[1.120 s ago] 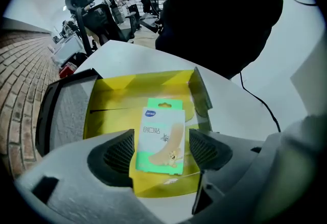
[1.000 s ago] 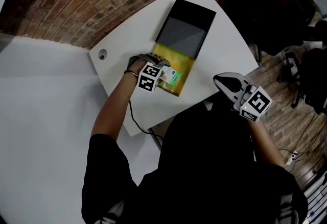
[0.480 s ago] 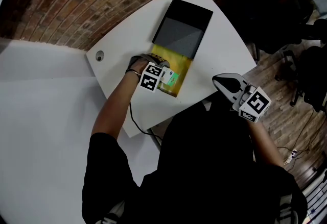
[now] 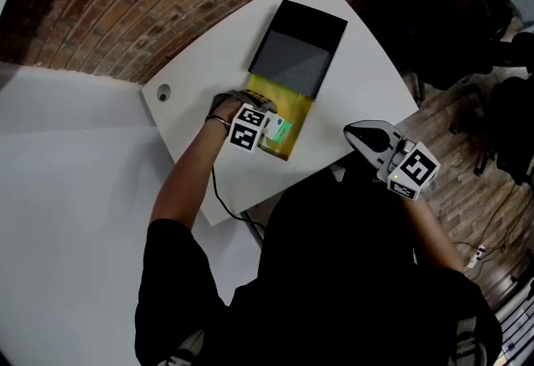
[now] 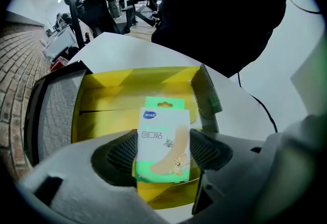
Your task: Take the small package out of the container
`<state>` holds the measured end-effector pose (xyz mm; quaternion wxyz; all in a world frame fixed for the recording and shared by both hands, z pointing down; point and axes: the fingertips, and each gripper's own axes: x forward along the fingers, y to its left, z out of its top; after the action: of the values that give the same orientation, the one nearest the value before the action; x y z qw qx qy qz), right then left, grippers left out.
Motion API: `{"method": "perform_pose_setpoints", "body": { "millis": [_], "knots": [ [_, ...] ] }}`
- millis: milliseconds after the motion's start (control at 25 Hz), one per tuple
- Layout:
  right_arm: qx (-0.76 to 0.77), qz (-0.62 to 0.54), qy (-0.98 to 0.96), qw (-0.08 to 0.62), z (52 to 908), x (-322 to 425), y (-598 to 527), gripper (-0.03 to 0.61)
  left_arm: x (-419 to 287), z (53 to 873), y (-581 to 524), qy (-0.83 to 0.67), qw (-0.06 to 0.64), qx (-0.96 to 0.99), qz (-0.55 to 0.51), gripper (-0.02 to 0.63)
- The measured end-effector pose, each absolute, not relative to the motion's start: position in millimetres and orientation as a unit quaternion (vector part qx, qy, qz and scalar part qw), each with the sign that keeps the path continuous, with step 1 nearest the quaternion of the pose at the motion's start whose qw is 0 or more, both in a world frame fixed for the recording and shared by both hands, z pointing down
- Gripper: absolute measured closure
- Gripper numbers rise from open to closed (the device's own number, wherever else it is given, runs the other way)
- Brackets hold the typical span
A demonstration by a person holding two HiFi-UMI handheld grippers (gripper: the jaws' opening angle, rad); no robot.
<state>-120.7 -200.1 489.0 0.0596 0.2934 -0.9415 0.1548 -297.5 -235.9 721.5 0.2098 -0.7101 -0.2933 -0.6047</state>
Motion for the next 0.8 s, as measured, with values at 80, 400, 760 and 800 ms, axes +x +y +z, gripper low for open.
{"method": "perform_pose_setpoints", "body": {
  "millis": [80,400,760,800],
  "knots": [
    [0.293,0.155,-0.942,0.060,489.0,-119.9,-201.0,0.572,-293.7,717.2,-236.4,-0.289,0.210,-0.715,-0.601,0.290],
    [0.287,0.153,-0.944,0.059,488.1,-124.5,-202.2,0.572,-286.8,703.4,-235.7,-0.277,0.208,-0.730,-0.590,0.291],
    [0.276,0.152,-0.947,0.056,485.7,-131.2,-203.5,0.572,-272.7,657.1,-245.9,-0.197,0.194,-0.798,-0.536,0.292],
    [0.274,0.150,-0.948,0.056,484.0,-132.9,-203.7,0.572,-272.9,651.6,-247.9,-0.184,0.188,-0.807,-0.528,0.292]
  ]
}}
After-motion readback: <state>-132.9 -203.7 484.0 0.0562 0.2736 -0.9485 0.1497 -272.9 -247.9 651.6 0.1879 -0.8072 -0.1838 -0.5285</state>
